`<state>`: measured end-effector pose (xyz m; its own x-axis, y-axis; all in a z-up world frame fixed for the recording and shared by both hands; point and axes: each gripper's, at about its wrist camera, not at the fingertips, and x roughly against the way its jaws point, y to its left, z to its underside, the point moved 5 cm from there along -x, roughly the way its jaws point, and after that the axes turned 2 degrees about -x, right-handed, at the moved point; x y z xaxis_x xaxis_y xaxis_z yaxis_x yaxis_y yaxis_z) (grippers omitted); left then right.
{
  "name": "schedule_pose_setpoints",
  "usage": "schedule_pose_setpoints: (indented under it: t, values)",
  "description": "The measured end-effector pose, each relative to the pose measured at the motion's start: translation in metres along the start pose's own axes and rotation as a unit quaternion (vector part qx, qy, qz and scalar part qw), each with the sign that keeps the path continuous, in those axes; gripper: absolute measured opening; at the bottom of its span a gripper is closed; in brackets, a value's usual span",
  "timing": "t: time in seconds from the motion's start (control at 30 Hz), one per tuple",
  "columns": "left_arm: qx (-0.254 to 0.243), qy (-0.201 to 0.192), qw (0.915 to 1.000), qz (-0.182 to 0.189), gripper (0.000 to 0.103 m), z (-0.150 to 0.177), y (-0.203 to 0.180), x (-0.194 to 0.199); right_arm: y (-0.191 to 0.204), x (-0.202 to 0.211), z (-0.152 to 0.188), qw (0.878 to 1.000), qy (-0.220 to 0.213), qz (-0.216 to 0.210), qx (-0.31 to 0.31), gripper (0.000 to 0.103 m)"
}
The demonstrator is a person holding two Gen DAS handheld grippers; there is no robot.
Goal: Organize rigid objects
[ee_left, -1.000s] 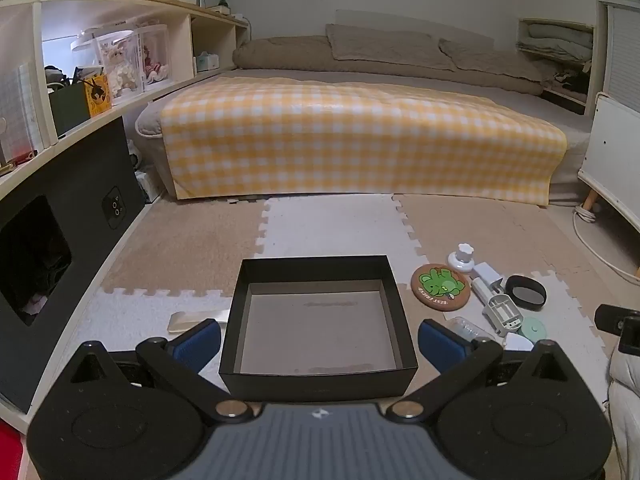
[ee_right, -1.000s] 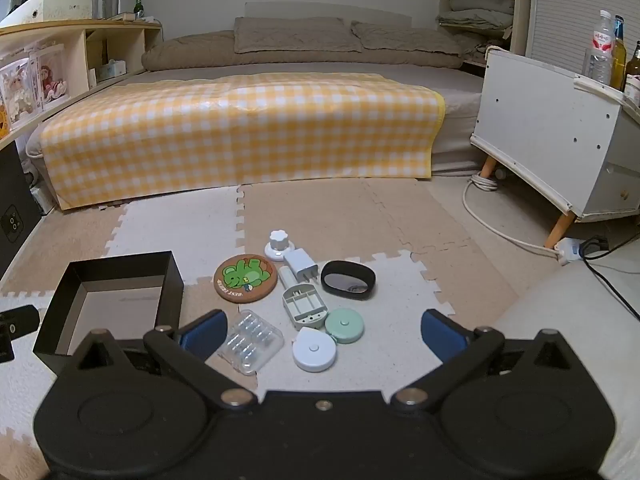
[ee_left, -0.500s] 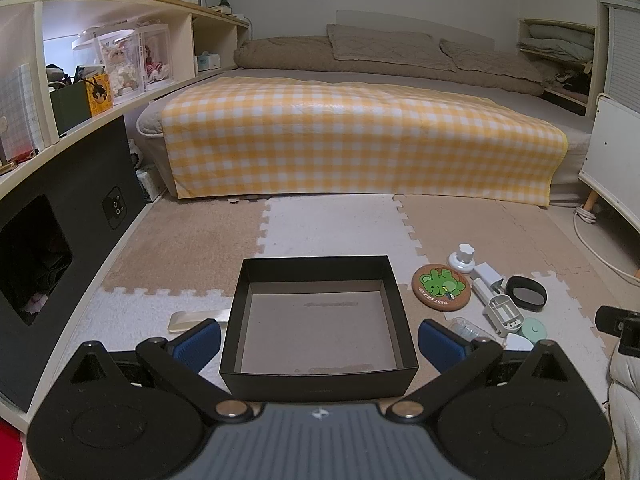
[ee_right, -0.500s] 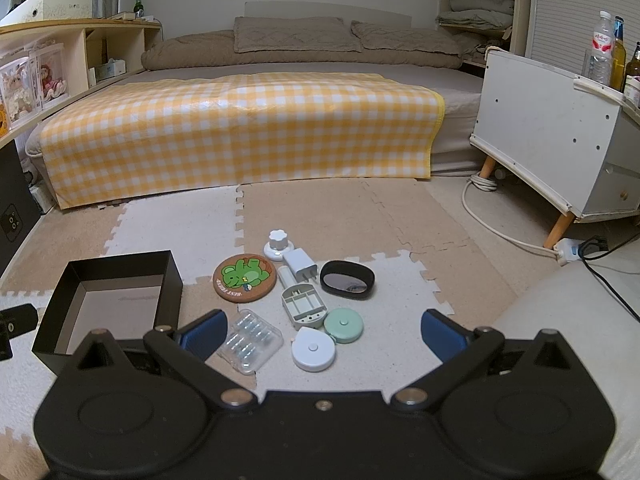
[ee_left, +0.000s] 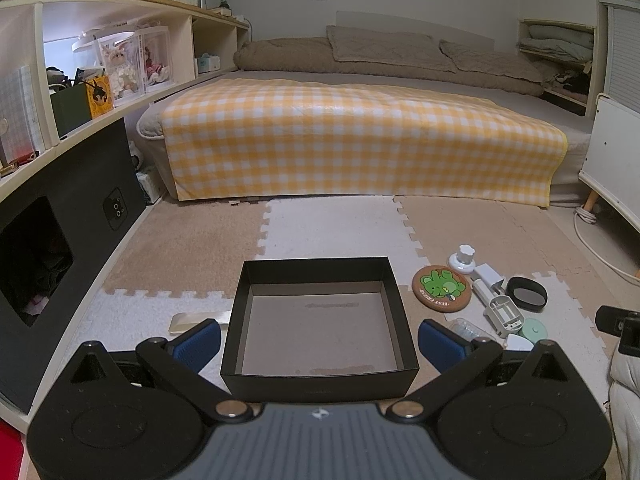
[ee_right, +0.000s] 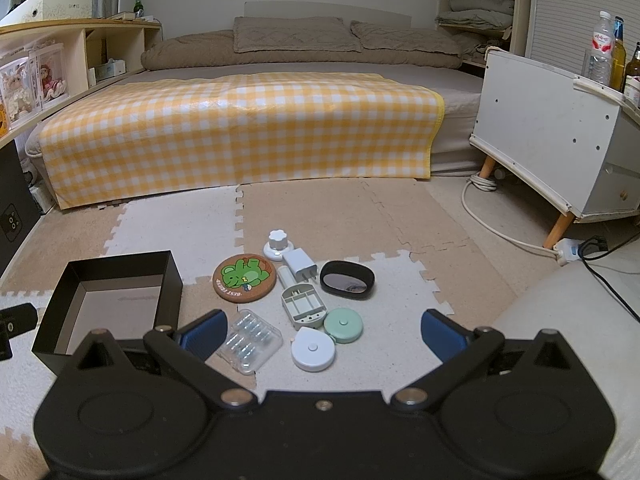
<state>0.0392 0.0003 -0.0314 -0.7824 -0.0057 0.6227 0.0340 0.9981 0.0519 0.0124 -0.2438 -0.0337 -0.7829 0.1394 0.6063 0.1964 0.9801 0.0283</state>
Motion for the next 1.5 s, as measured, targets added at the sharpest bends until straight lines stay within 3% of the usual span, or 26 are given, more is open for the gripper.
schedule_pose_setpoints:
  t: [1.5]
  values:
    - [-0.001,-0.002,1.0,-0.001,0.103,-0.0043,0.0026,0.0033,0.0016,0.0015,-0.0015,1.0,-0.001,0.0,0.001,0.103]
